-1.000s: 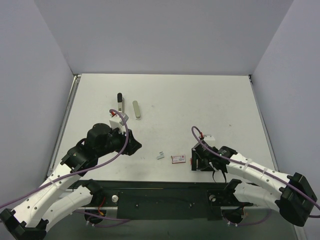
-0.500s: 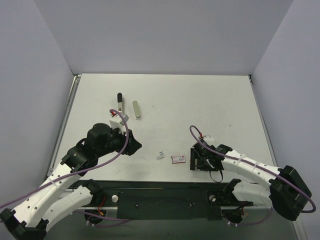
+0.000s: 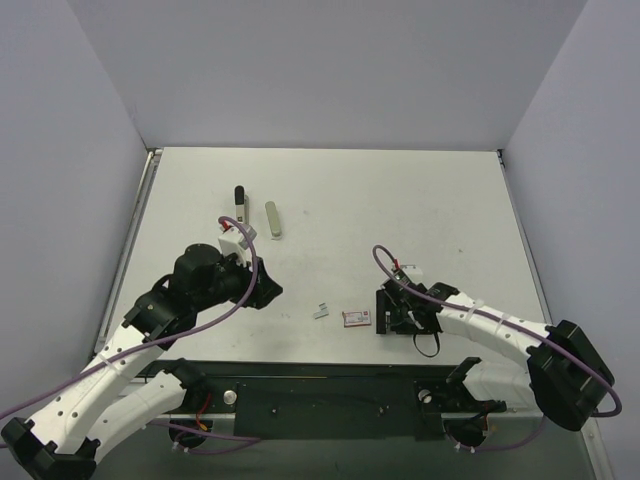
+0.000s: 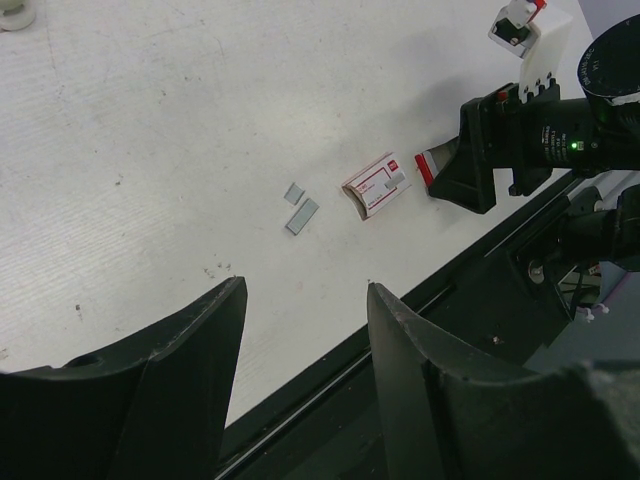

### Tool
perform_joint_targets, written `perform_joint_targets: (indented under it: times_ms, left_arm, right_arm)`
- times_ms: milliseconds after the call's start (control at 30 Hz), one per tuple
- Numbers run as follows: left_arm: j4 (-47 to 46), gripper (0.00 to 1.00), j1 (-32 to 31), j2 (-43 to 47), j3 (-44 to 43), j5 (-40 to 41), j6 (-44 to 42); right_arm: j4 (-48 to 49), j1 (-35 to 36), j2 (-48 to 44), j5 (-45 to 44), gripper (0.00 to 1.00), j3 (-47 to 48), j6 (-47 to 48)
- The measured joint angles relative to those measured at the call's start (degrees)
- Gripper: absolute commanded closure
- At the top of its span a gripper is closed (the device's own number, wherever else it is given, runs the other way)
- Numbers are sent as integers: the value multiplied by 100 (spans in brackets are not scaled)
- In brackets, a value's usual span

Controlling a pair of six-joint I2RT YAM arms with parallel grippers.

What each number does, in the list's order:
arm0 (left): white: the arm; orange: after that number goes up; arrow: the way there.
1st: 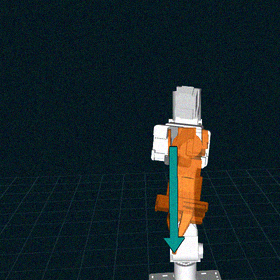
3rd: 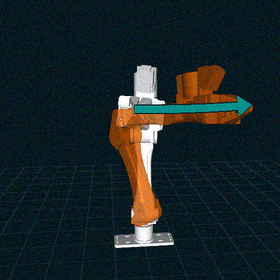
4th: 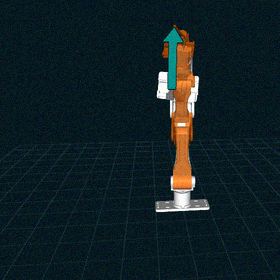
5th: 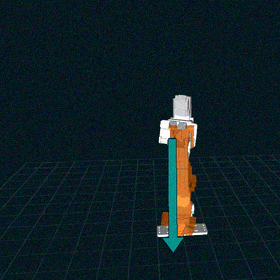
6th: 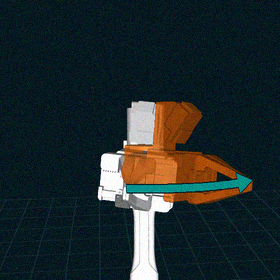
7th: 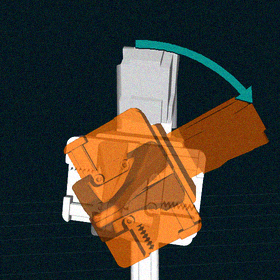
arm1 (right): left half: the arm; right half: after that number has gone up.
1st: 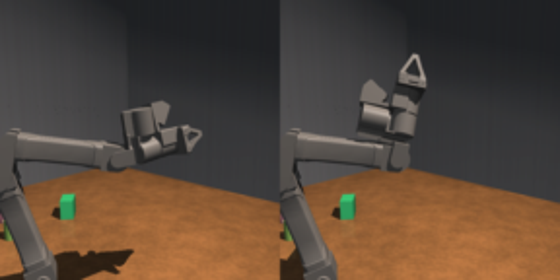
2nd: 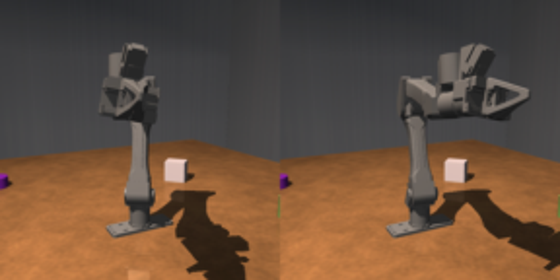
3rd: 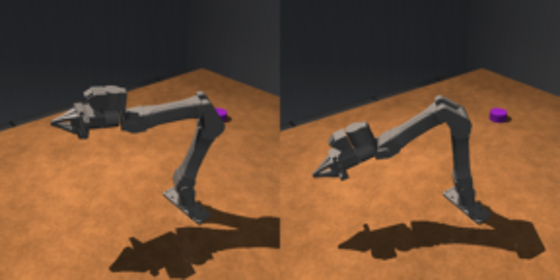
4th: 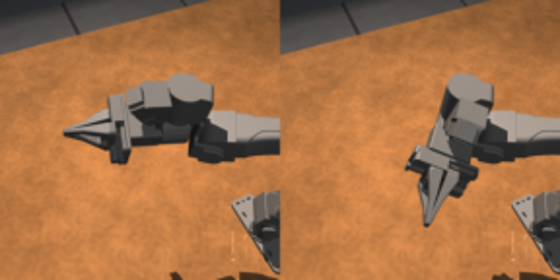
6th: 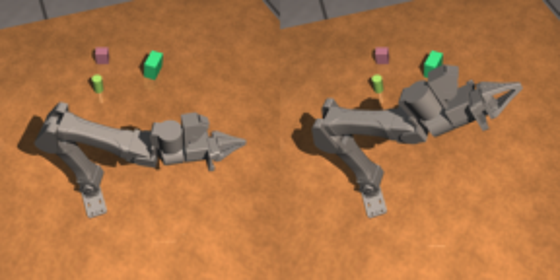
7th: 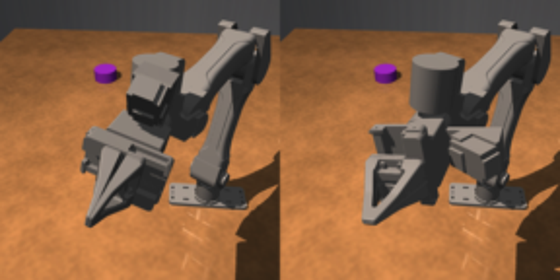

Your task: Unload the staples from the stapler

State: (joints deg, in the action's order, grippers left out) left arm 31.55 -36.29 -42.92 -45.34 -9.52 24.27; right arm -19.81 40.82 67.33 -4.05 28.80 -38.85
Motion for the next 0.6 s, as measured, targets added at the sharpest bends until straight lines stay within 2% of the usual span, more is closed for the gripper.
perform_joint_targets:
  times_ms: [600]
  left_arm:
    - [-4,39,258,-24,61,-251,-13]
  right_arm:
    - [498,48,608,0,28,350,131]
